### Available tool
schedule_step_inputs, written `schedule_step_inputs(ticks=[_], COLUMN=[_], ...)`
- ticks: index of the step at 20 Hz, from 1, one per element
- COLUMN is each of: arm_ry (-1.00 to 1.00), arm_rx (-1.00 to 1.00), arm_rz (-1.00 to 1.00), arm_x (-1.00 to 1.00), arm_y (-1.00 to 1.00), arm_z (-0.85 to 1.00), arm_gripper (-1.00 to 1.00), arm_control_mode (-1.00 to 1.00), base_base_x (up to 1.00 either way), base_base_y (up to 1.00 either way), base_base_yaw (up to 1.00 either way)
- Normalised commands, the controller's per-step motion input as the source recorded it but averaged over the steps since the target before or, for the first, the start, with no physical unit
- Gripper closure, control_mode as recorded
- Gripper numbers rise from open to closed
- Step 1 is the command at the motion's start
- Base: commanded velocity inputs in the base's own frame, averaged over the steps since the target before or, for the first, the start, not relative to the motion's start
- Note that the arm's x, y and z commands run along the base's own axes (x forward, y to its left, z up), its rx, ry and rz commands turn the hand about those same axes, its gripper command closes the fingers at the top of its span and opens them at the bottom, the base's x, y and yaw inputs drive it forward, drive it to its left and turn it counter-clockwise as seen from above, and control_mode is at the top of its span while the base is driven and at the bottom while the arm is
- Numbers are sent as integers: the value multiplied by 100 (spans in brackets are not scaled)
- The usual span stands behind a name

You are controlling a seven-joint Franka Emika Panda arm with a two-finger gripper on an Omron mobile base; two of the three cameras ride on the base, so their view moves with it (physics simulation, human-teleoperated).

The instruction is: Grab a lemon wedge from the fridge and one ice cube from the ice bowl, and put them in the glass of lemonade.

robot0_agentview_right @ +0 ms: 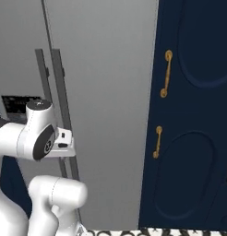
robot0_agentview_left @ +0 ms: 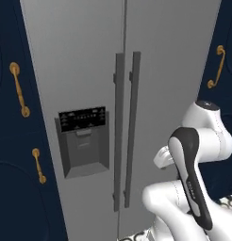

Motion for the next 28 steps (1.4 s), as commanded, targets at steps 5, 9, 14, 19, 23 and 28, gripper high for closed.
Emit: schedule_step_inputs(ticks=[5,9,14,19,23,28], arm_ry=[0,0,0,0,0,0], arm_rx=[0,0,0,0,0,0], arm_rz=[0,0,0,0,0,0], arm_x=[0,0,0,0,0,0], arm_y=[0,0,0,0,0,0], arm_z=[0,0,0,0,0,0], arm_gripper=[-100,-100,-100,-100,-100,-100], arm_control_mode=[100,100,100,100,100,100], base_base_x=[-29,0,-3,-49,-56,-2], base_base_y=[24,21,7,2,0,0], base_base_yaw=[4,13,12,11,6,0])
